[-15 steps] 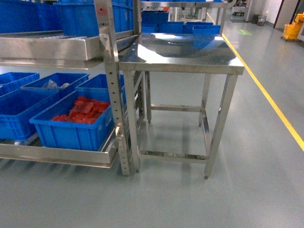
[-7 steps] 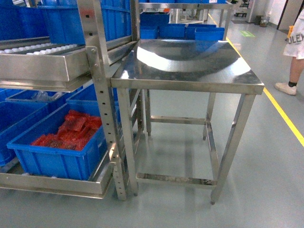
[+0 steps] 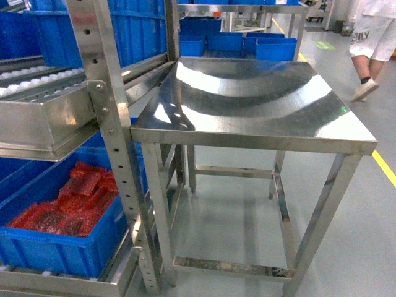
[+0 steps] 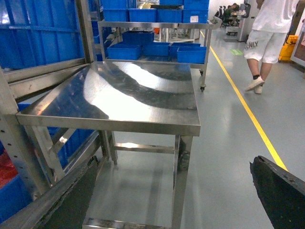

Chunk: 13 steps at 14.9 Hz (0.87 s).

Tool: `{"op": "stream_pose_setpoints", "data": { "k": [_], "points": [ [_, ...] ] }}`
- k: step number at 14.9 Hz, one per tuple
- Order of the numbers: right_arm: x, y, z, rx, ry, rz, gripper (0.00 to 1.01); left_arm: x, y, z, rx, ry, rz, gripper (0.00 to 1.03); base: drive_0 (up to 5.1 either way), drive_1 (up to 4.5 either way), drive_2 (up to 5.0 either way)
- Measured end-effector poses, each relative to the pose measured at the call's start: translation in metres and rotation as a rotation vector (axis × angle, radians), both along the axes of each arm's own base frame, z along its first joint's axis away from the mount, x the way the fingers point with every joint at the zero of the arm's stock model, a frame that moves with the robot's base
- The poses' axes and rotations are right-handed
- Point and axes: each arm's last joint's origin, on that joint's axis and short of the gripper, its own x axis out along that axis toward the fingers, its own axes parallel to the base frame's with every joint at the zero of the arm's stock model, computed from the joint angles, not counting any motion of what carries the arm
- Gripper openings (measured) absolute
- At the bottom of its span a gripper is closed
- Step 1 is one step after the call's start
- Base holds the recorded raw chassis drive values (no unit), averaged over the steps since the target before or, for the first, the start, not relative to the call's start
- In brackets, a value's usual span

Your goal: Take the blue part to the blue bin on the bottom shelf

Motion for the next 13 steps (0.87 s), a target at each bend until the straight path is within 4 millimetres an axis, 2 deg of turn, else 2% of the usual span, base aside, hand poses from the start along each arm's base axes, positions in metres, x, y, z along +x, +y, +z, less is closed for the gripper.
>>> {"op": "stream_pose_setpoints", "data": {
  "k": [13],
  "points": [
    [0.0, 0.0, -0.0002, 0.0, 0.002, -0.001, 0.98, 0.0005, -0.0002, -0.0004, 0.001, 0.005, -0.001, 0.43, 0.0, 4.03, -4.0]
  ]
}}
